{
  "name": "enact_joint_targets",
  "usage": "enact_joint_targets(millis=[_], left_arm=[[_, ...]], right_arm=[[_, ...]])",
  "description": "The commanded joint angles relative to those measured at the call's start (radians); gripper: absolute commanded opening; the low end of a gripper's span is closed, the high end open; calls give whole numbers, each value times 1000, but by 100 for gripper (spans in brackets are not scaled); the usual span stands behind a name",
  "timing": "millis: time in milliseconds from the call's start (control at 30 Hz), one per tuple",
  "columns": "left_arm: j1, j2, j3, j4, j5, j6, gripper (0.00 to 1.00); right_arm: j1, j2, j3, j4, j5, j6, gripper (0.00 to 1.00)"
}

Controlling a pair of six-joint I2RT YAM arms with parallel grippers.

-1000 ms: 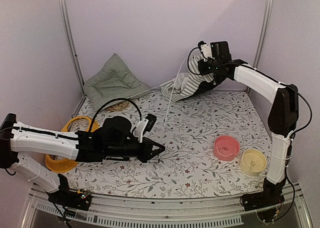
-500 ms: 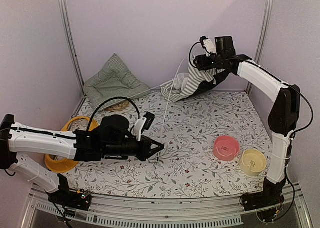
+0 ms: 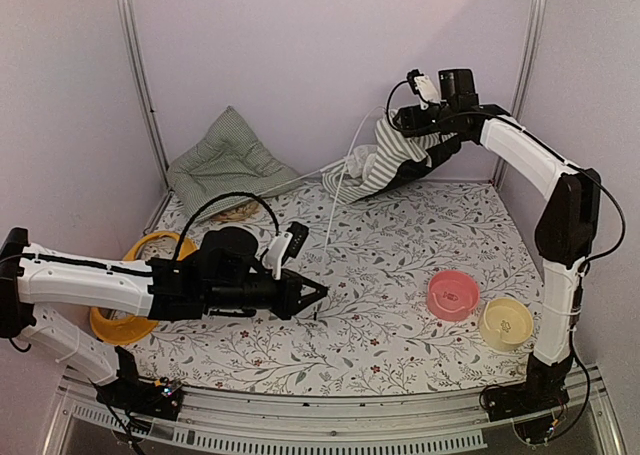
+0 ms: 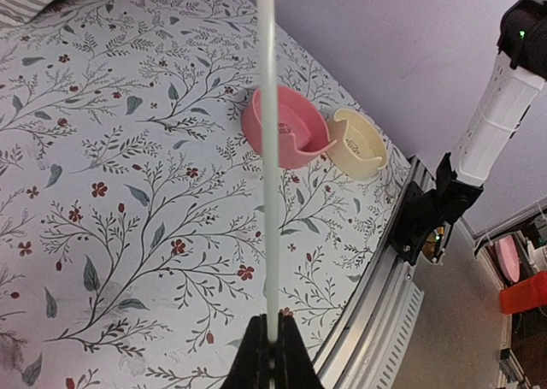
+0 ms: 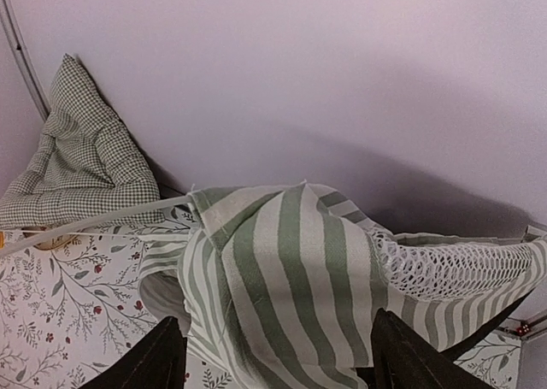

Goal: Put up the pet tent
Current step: Pick up the tent fabric from the tent.

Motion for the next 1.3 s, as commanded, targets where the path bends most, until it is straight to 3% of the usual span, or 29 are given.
enact_joint_targets(millis=[0, 267, 333, 433, 500, 533, 667, 900, 1067, 1267], left_arm=[[26, -25, 10, 6, -24, 10, 0], [28, -27, 13, 4, -18, 8, 0], [28, -24, 15, 5, -12, 6, 0], [31, -21, 18, 2, -11, -7, 0], [43, -16, 25, -3, -6, -35, 0], [54, -9, 33, -3, 13, -53, 0], [77, 31, 109, -47, 55, -99, 0], [90, 43, 137, -90, 136, -206, 0], [59, 6, 110, -261, 147, -188, 0], [-5, -63, -71, -395, 203, -217, 0]], right_arm=[[2, 44, 38, 6, 46, -21, 73], [27, 90, 63, 16, 92, -16, 68], [41, 98, 63, 19, 129, -20, 61], [57, 87, 50, 21, 167, 13, 32], [82, 55, -8, 44, 187, 53, 5], [101, 27, -55, 67, 209, 65, 0], [186, -131, -357, 259, 250, 94, 0], [295, -377, -826, 566, 260, 302, 0], [325, -383, -929, 601, 309, 356, 0], [362, -367, -1026, 662, 329, 429, 0]])
